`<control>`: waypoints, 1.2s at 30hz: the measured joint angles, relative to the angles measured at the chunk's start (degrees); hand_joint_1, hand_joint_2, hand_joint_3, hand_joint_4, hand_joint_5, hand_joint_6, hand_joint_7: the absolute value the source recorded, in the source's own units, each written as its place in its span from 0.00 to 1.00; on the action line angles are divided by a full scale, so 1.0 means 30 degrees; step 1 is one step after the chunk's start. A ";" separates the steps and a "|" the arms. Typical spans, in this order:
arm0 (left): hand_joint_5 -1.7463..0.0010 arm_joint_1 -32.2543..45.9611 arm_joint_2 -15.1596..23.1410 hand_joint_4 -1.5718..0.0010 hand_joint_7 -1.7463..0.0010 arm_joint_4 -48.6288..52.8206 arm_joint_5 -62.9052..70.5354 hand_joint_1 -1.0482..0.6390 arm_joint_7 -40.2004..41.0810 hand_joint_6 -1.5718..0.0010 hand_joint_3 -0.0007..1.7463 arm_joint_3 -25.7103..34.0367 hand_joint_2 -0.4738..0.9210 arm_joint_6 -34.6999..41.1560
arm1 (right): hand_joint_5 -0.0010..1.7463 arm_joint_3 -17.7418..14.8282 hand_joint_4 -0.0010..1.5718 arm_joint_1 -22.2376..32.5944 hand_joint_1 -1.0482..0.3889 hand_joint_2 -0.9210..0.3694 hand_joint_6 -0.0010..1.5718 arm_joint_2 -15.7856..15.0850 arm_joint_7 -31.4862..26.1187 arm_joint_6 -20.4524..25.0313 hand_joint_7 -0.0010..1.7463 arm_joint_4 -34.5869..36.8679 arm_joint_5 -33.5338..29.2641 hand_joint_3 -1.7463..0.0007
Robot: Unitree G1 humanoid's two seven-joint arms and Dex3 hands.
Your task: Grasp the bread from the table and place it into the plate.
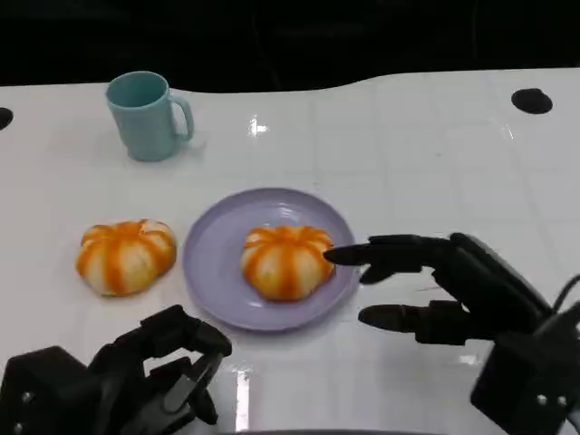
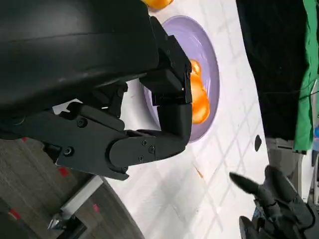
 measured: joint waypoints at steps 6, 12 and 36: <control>0.00 0.0019 -0.0031 0.53 0.20 -0.0129 0.0000 0.34 0.0000 0.58 0.28 0.0013 0.99 0.0144 | 0.89 -0.0716 0.41 0.1590 0.62 0.30 0.41 0.0478 0.0154 -0.0552 0.67 -0.0505 0.2202 0.41; 0.00 -0.0008 -0.0045 0.54 0.21 -0.0114 -0.0004 0.36 -0.0004 0.58 0.28 0.0026 0.99 0.0129 | 0.95 -0.1261 0.43 0.3142 0.64 0.39 0.42 0.0482 0.0359 -0.0508 0.78 -0.1570 0.3070 0.21; 0.00 -0.0084 0.0154 0.55 0.21 -0.0180 -0.0606 0.37 -0.0084 0.59 0.28 0.0324 1.00 0.0488 | 0.99 -0.2826 0.44 0.7677 0.59 0.26 0.43 0.0456 0.0545 0.1911 0.81 -0.4740 0.3699 0.38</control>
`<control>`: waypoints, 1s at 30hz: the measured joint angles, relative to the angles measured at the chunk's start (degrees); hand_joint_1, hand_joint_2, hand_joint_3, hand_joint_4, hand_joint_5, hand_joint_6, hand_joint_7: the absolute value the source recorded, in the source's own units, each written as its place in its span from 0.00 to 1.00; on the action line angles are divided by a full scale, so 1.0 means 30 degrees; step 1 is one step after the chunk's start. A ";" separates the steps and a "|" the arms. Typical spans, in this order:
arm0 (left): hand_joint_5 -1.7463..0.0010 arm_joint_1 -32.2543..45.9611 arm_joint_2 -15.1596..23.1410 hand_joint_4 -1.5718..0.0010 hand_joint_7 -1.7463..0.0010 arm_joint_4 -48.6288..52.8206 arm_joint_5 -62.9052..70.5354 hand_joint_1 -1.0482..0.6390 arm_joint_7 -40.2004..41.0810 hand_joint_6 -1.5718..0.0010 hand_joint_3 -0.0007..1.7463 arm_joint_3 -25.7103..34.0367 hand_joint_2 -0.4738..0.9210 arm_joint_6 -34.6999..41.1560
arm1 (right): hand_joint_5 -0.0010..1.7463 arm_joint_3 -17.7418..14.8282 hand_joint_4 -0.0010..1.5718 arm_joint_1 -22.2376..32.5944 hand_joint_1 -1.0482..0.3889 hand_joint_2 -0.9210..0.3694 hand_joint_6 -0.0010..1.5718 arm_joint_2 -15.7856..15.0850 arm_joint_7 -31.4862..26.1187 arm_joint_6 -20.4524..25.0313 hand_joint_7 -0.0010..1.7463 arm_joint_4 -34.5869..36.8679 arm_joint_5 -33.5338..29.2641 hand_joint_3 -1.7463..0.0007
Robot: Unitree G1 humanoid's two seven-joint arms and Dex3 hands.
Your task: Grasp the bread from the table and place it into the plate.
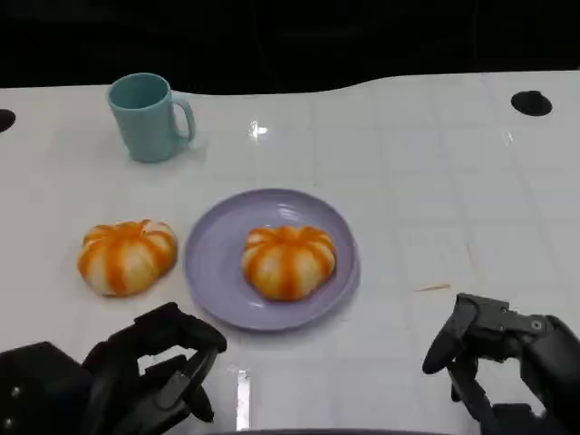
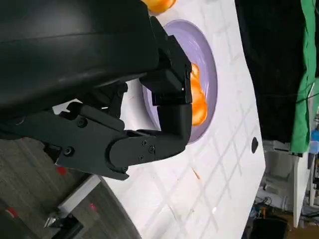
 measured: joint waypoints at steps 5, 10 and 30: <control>0.00 0.0012 0.0176 0.55 0.21 0.0000 0.0001 0.37 -0.0044 0.59 0.27 0.0078 1.00 -0.0002 | 1.00 0.0002 0.46 0.0200 0.59 0.27 0.42 0.0125 -0.0086 0.0670 0.83 -0.0002 -0.0003 0.37; 0.00 0.0012 0.0241 0.55 0.21 0.0000 0.0000 0.37 -0.0045 0.59 0.27 0.0081 1.00 -0.0002 | 1.00 0.0002 0.52 0.0313 0.60 0.26 0.43 0.0135 -0.0158 0.0721 0.84 0.0029 -0.0101 0.38; 0.00 -0.0108 0.0308 0.56 0.21 0.0182 0.0007 0.38 -0.0062 0.59 0.28 0.0080 1.00 -0.0211 | 1.00 0.0006 0.55 -0.0100 0.60 0.30 0.45 0.0188 -0.0510 -0.0138 0.84 0.1031 -0.0581 0.35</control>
